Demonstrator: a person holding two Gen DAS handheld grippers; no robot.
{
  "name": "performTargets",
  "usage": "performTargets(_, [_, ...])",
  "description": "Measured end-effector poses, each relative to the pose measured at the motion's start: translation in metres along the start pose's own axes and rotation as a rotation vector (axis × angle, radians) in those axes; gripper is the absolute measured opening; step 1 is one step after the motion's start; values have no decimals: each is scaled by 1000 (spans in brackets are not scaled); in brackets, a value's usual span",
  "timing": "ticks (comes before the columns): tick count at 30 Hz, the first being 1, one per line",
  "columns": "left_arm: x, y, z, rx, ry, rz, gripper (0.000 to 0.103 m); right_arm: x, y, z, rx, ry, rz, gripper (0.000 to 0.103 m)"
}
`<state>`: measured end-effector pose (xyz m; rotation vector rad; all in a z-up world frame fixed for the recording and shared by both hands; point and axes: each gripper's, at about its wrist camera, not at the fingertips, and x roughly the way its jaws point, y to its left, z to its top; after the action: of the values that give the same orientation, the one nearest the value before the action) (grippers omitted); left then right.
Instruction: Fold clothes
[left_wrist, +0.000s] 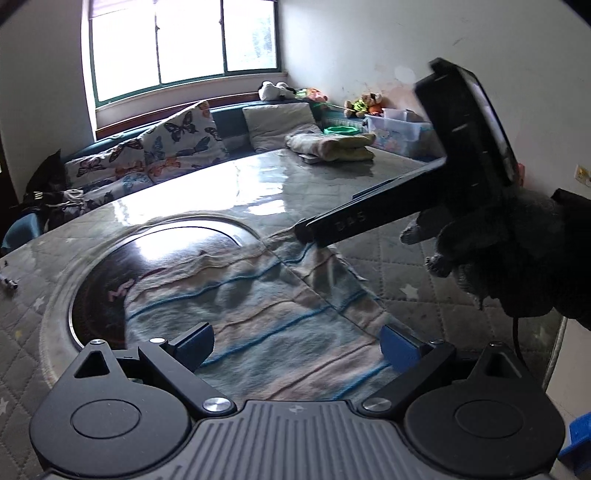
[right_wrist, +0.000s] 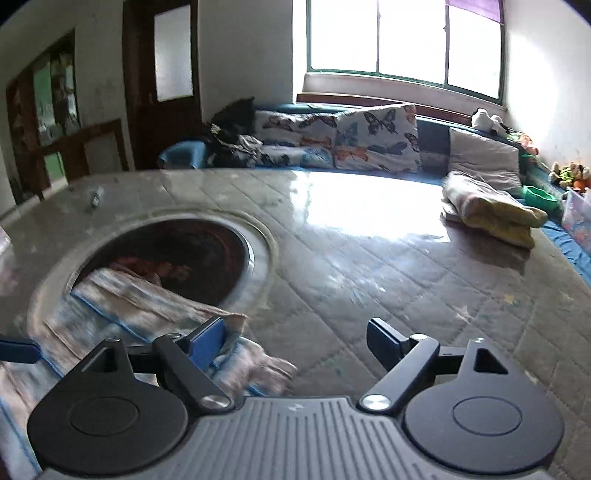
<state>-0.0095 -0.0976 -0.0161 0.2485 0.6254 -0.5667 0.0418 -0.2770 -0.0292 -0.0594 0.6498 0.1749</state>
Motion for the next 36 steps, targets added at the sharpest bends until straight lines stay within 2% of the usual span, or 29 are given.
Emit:
performTargets(9, [11,-6,-9,32,34,-15,98,13,-2,-10,-3,23,-33,103])
performTargets(15, [12,-6,-10,35,35,-9,100,13,-6,-12,8,20,-23,103])
performTargets(25, [6,-1,-2,5,16,-5,103,17,-27,-20,137,27,58,103])
performTargets(36, [9,-11,-5,36,28,-16,103,18,-33,-24,148,3,76,103])
